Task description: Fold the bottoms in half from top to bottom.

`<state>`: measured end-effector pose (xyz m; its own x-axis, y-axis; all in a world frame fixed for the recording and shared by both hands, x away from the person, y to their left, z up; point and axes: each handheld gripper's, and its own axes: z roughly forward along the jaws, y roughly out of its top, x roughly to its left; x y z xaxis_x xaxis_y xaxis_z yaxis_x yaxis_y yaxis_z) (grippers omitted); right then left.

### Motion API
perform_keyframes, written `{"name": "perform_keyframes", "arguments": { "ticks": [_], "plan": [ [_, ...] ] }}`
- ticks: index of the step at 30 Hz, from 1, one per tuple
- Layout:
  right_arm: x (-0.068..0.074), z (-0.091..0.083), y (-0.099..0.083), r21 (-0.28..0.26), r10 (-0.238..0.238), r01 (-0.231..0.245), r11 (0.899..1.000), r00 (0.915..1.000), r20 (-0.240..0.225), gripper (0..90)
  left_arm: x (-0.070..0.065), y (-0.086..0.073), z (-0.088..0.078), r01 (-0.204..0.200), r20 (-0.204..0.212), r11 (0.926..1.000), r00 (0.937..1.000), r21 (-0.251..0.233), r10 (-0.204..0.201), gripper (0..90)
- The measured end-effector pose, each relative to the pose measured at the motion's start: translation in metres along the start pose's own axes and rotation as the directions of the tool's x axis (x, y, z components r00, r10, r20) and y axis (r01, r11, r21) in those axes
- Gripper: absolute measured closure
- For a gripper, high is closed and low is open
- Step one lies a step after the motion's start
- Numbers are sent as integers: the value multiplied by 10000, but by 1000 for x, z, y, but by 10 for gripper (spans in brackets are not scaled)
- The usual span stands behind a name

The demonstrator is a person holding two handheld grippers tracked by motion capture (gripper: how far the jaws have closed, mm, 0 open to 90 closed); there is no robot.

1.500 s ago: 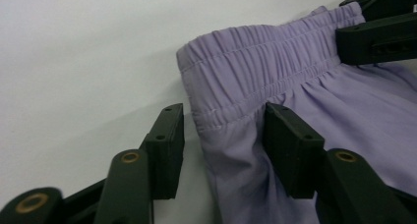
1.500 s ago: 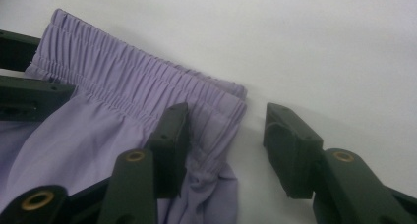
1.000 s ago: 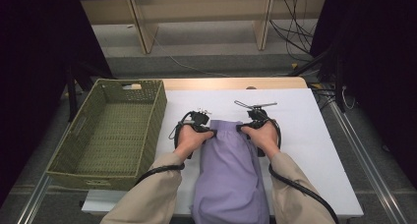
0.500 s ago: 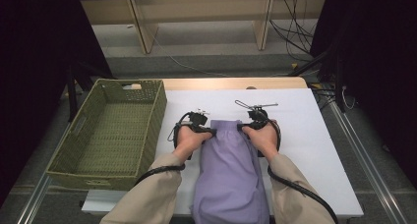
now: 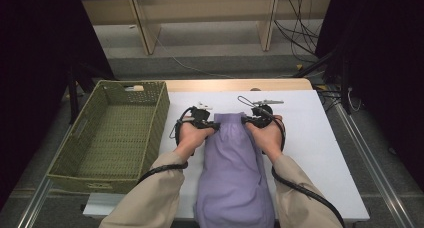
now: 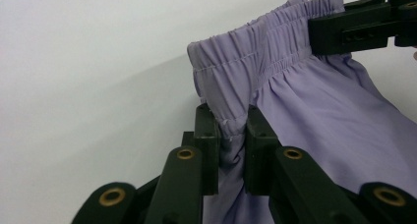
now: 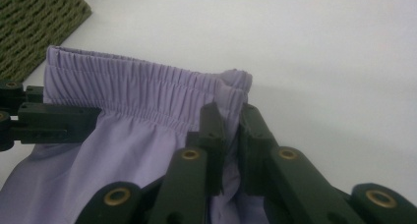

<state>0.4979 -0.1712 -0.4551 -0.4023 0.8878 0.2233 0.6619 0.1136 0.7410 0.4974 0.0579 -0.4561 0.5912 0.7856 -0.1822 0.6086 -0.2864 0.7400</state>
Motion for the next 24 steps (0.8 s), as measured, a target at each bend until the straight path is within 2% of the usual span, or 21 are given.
{"name": "perform_keyframes", "arguments": {
  "ticks": [7,17,24],
  "plan": [
    [2,-6,7,-531,-248,255,9983,9996,125,829,0,10,-6,-199,-5,9993,9998,-328,199,795],
    [6,-15,17,-1110,-587,619,9919,9978,321,828,0,23,-14,-960,-103,9935,9954,-616,956,795],
    [9,-20,23,-1426,-734,784,9867,9965,398,828,0,30,-17,-1039,-261,9911,9944,-831,1021,794]
  ]
}}
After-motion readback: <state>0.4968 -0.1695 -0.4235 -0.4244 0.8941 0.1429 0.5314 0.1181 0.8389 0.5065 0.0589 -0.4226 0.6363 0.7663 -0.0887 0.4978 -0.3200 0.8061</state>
